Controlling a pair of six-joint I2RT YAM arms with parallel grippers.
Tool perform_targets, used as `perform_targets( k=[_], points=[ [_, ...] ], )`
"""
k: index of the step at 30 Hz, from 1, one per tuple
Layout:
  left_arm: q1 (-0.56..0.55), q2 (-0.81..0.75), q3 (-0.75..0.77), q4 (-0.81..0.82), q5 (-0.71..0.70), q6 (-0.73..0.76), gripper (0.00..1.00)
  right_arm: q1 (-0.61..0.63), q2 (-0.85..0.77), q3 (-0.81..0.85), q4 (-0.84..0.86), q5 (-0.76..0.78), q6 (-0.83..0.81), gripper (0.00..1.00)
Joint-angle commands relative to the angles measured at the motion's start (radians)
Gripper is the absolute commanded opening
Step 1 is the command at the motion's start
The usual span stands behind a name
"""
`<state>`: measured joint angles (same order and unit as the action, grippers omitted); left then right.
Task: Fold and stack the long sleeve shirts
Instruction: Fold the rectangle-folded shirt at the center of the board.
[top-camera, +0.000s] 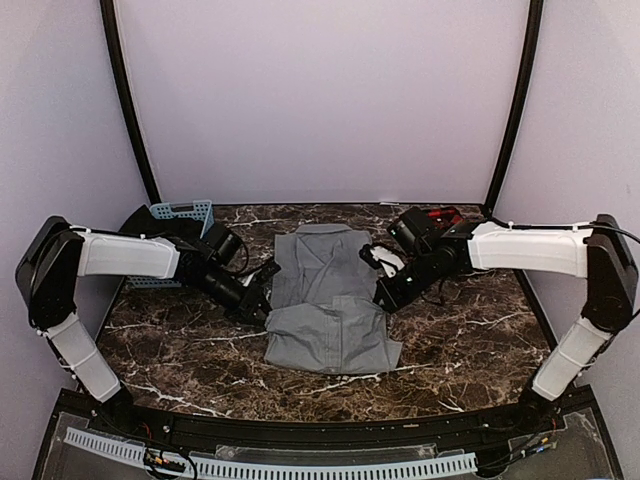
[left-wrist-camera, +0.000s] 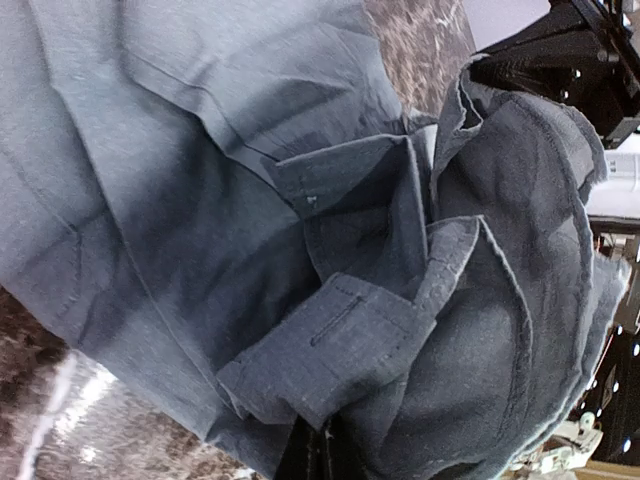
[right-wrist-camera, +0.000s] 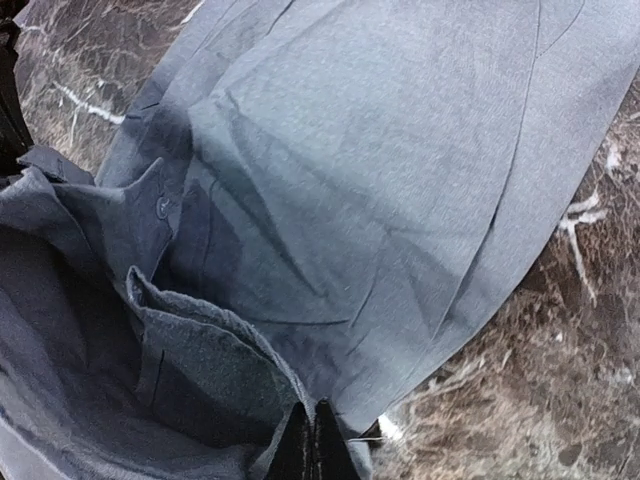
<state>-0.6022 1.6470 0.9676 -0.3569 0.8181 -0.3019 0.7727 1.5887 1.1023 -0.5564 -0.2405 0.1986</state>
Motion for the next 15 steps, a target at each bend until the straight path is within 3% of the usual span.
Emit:
perform_targets(
  k=[1, 8, 15],
  points=[
    [0.073, 0.059, 0.049, 0.067, 0.036, -0.057, 0.0, -0.059, 0.112, 0.112, 0.06, -0.065, -0.05, 0.0],
    [0.125, 0.216, 0.166, 0.087, 0.028, -0.07, 0.0, -0.13, 0.287, 0.266, 0.055, -0.109, -0.062, 0.0],
    [0.191, 0.247, 0.227, 0.115, -0.032, -0.119, 0.0, -0.169, 0.408, 0.391, 0.022, -0.097, -0.064, 0.01]
  ],
)
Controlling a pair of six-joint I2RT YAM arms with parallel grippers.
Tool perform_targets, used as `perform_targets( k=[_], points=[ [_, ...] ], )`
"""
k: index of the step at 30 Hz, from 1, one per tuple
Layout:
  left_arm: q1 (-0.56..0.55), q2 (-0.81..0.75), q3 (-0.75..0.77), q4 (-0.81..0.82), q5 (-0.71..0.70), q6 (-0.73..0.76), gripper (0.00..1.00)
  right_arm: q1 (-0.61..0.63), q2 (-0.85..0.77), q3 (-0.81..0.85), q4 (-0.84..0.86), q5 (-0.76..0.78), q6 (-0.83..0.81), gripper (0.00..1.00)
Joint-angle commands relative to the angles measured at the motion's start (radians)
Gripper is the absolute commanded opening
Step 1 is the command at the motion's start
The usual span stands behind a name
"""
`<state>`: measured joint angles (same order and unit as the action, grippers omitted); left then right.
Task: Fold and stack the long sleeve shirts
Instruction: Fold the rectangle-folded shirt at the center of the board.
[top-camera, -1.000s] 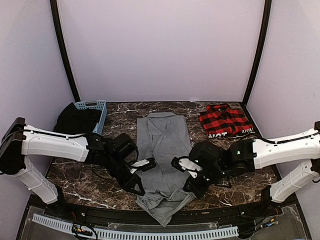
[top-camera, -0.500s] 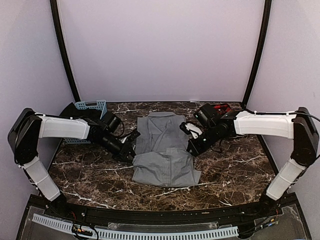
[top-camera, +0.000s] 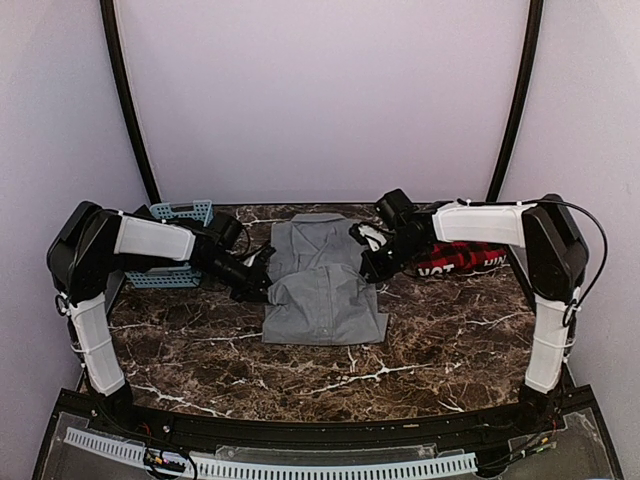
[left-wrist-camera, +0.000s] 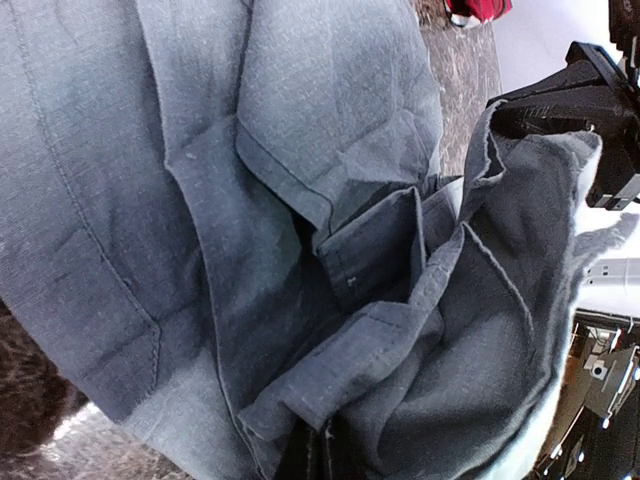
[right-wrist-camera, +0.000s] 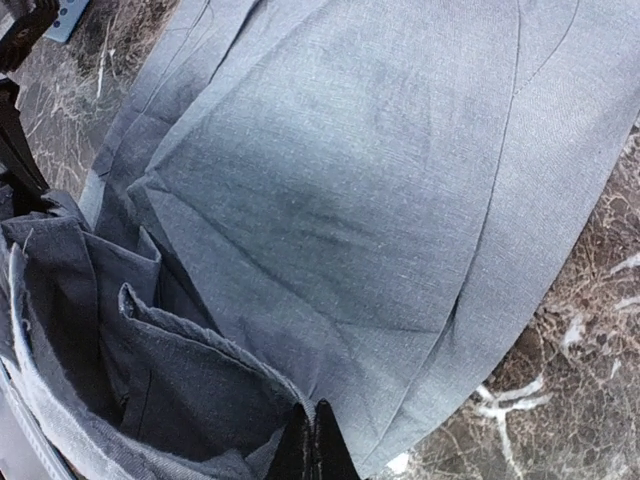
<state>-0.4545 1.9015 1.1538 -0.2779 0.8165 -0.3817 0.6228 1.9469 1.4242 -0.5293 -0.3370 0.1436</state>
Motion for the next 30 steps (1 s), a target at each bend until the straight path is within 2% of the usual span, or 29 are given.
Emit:
perform_targets(
  k=[1, 3, 8, 11, 14, 19, 21, 25, 30],
  points=[
    [0.047, -0.006, 0.045, 0.045, -0.044, -0.047, 0.0, -0.029, 0.065, 0.083, -0.008, 0.012, -0.003, 0.05],
    [0.056, -0.004, 0.055, 0.055, -0.071, -0.053, 0.04, -0.048, 0.086, 0.097, -0.001, 0.023, 0.008, 0.13],
    [0.074, -0.01, 0.053, 0.142, -0.164, -0.11, 0.29, -0.081, 0.05, 0.053, 0.072, 0.053, 0.057, 0.32],
    [0.077, -0.032, 0.054, 0.183, -0.218, -0.129, 0.49, -0.085, -0.013, -0.011, 0.128, 0.069, 0.074, 0.4],
    [0.079, -0.059, 0.055, 0.199, -0.27, -0.121, 0.55, -0.083, -0.087, -0.103, 0.201, 0.051, 0.102, 0.46],
    [0.083, -0.172, -0.052, 0.286, -0.4, -0.126, 0.7, -0.067, -0.168, -0.268, 0.35, -0.044, 0.159, 0.59],
    [0.083, -0.216, -0.095, 0.314, -0.475, -0.124, 0.74, -0.047, -0.169, -0.303, 0.389, -0.054, 0.173, 0.62],
    [0.085, -0.3, -0.198, 0.375, -0.529, -0.127, 0.8, -0.012, -0.13, -0.319, 0.437, -0.066, 0.195, 0.63],
    [0.085, -0.328, -0.301, 0.457, -0.407, -0.143, 0.86, 0.018, -0.058, -0.293, 0.47, -0.087, 0.206, 0.61]
  ],
)
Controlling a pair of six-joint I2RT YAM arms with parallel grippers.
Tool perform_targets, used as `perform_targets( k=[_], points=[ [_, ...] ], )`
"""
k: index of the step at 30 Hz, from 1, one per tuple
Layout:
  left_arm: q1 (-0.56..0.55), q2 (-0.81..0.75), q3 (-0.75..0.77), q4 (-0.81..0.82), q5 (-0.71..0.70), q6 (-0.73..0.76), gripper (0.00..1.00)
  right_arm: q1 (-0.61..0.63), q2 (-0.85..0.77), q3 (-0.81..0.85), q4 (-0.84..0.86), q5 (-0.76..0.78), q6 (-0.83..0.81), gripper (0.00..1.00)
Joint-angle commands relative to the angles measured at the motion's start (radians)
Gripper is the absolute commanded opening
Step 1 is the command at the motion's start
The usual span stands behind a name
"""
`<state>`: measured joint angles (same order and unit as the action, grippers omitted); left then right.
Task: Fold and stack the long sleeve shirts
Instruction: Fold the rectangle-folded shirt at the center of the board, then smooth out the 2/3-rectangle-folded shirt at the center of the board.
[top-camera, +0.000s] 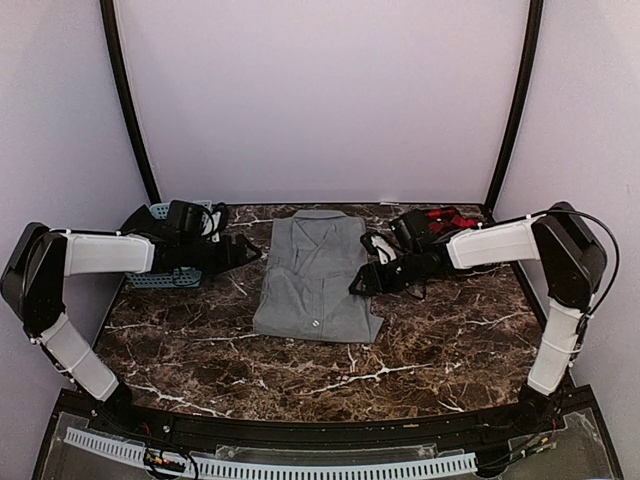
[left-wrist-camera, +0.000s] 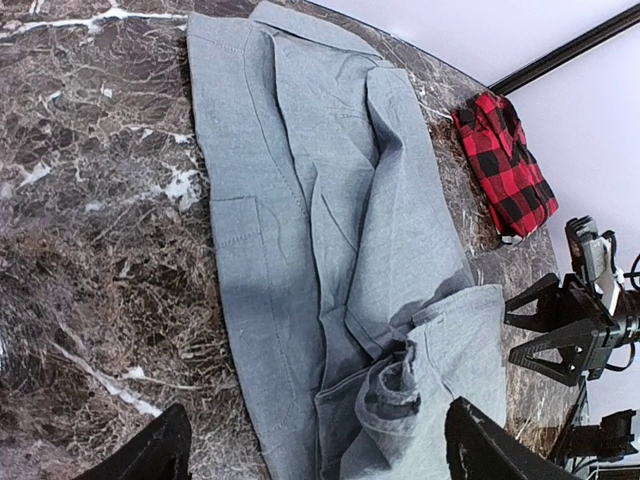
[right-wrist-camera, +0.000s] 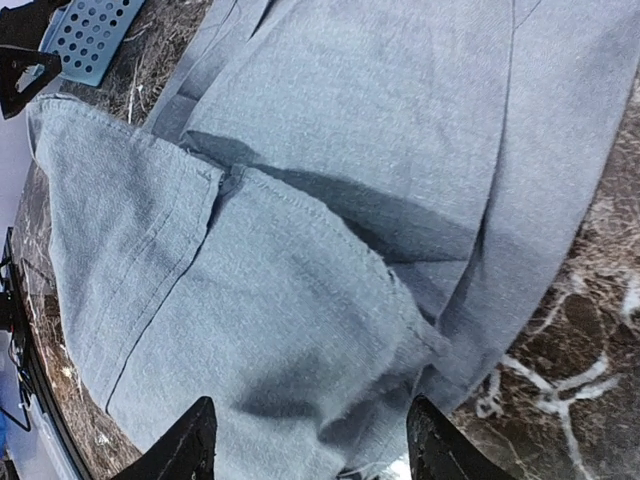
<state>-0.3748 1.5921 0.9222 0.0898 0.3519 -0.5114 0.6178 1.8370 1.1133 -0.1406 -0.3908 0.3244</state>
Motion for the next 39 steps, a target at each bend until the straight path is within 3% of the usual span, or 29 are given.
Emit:
perform_targets(
  k=[1, 13, 20, 24, 30, 32, 34, 39],
  points=[
    [0.005, -0.013, -0.078, 0.111, 0.114, -0.017, 0.87, 0.027, 0.064, 0.024, 0.084, -0.035, 0.027, 0.6],
    [-0.008, 0.125, -0.261, 0.504, 0.411, -0.135, 0.78, 0.033, 0.109, 0.016, 0.131, -0.064, 0.036, 0.49],
    [-0.051, 0.211, -0.234, 0.577, 0.436, -0.159, 0.71, 0.034, 0.121, 0.018, 0.136, -0.074, 0.043, 0.32],
    [-0.066, 0.245, -0.209, 0.553, 0.428, -0.149, 0.58, 0.034, 0.126, 0.019, 0.136, -0.08, 0.045, 0.21],
    [-0.07, 0.247, -0.196, 0.56, 0.426, -0.153, 0.17, 0.033, 0.098, 0.008, 0.136, -0.072, 0.042, 0.0],
    [-0.07, 0.228, -0.191, 0.555, 0.422, -0.144, 0.07, 0.033, 0.082, 0.002, 0.136, -0.072, 0.036, 0.0],
    [-0.069, 0.209, -0.183, 0.541, 0.414, -0.133, 0.01, 0.033, 0.061, -0.001, 0.137, -0.066, 0.029, 0.0],
    [-0.069, 0.136, -0.176, 0.485, 0.369, -0.106, 0.0, 0.028, -0.002, -0.006, 0.135, -0.049, 0.01, 0.0]
  ],
)
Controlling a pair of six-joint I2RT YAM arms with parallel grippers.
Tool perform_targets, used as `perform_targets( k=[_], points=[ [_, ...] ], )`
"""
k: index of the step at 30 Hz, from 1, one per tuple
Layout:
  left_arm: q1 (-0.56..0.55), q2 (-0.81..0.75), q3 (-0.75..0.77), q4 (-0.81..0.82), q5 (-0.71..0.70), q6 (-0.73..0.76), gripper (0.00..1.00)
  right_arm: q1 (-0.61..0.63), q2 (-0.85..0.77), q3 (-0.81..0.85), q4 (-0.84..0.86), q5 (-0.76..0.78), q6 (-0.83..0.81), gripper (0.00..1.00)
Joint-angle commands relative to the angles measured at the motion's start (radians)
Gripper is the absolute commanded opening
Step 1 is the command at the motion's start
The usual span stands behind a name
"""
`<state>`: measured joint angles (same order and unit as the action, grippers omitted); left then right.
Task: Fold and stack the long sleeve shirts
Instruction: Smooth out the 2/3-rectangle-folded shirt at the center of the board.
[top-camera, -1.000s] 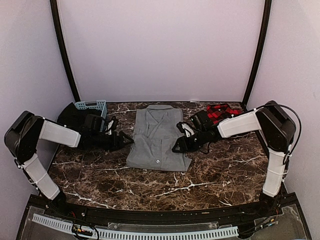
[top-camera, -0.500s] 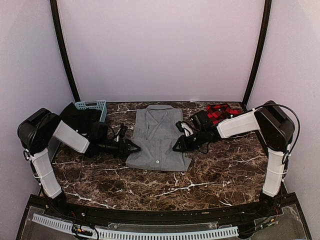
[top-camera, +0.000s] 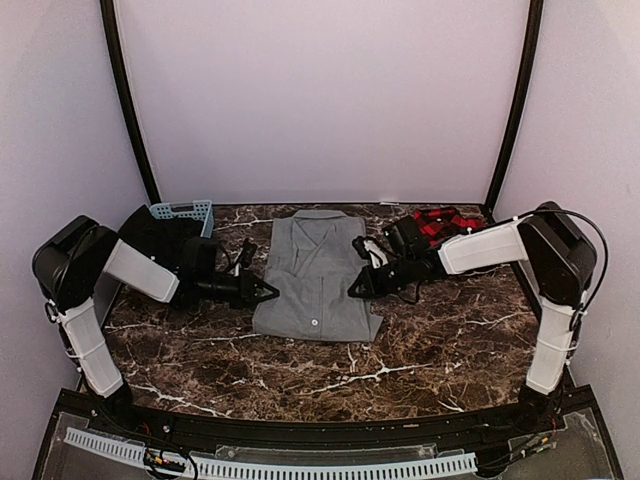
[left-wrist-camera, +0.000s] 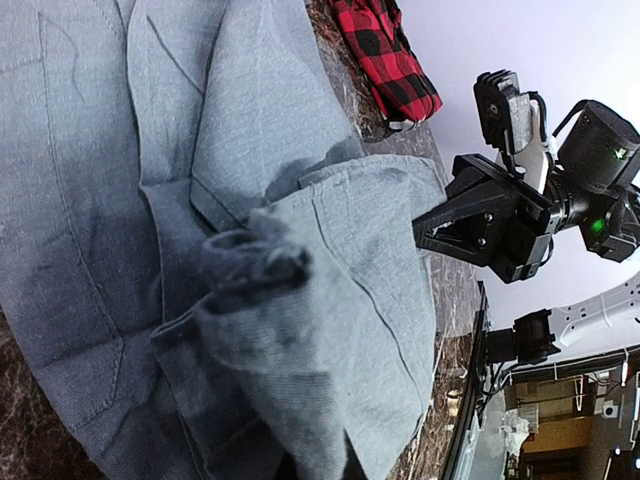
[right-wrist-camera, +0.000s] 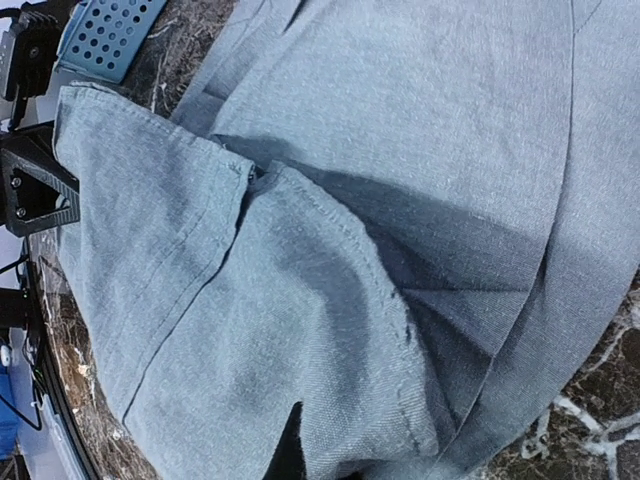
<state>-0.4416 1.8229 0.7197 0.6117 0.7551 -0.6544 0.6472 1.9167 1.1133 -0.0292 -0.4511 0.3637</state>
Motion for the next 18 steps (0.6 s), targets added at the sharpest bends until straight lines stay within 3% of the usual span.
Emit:
perform_targets(
  k=[1, 8, 15, 18],
  points=[
    [-0.002, -0.119, 0.031, -0.046, -0.042, 0.048, 0.0, -0.002, -0.094, -0.005, 0.021, 0.015, -0.034, 0.0],
    [-0.002, -0.165, 0.114, -0.187, -0.133, 0.14, 0.0, -0.019, -0.133, 0.028, -0.015, 0.053, -0.054, 0.0],
    [-0.002, -0.027, 0.207, -0.289, -0.241, 0.156, 0.0, -0.057, -0.01, 0.098, -0.027, 0.08, -0.074, 0.0],
    [-0.002, 0.034, 0.242, -0.34, -0.291, 0.151, 0.01, -0.064, 0.055, 0.126, -0.032, 0.093, -0.083, 0.04]
  ],
)
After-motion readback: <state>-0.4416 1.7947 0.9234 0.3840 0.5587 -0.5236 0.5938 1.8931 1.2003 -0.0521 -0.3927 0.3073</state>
